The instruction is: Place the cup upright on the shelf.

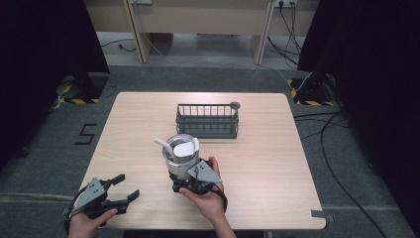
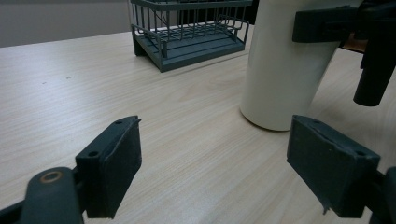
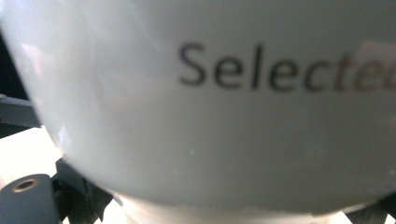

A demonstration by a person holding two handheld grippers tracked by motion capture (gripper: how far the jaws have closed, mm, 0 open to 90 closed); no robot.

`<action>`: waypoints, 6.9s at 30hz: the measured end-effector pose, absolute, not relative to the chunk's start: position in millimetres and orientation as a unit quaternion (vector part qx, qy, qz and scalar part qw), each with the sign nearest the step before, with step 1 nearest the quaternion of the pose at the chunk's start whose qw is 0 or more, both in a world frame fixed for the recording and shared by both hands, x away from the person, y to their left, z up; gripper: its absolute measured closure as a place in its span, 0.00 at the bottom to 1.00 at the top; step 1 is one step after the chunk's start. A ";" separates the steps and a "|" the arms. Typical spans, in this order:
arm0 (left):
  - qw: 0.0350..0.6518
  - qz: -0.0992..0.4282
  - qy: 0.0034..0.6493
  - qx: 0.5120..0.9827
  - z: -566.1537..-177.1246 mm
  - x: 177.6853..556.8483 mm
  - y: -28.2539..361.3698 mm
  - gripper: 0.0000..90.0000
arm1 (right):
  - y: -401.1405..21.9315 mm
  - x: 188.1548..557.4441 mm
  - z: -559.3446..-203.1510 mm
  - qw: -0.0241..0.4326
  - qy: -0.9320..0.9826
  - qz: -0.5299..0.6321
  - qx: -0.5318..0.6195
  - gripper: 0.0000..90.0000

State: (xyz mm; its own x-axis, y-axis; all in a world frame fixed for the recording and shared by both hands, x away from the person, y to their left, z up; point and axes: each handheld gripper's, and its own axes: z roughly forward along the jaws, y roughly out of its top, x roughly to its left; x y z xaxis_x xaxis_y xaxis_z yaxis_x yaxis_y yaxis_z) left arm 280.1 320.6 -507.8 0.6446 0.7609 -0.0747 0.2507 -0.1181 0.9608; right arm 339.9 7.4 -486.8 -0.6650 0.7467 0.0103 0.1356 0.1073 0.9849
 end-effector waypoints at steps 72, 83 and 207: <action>0.567 0.227 0.355 0.707 -507.0 279.5 320.8 0.19 | -32.3 401.1 -411.3 0.312 0.647 0.591 0.366 0.12; 0.567 0.227 0.356 0.707 -506.9 279.2 321.2 0.19 | -39.1 416.5 -401.9 0.323 0.643 0.584 0.376 0.12; 0.574 0.227 0.362 0.698 -506.7 280.2 324.3 0.19 | -37.4 529.8 -363.4 0.345 0.616 0.561 0.432 0.12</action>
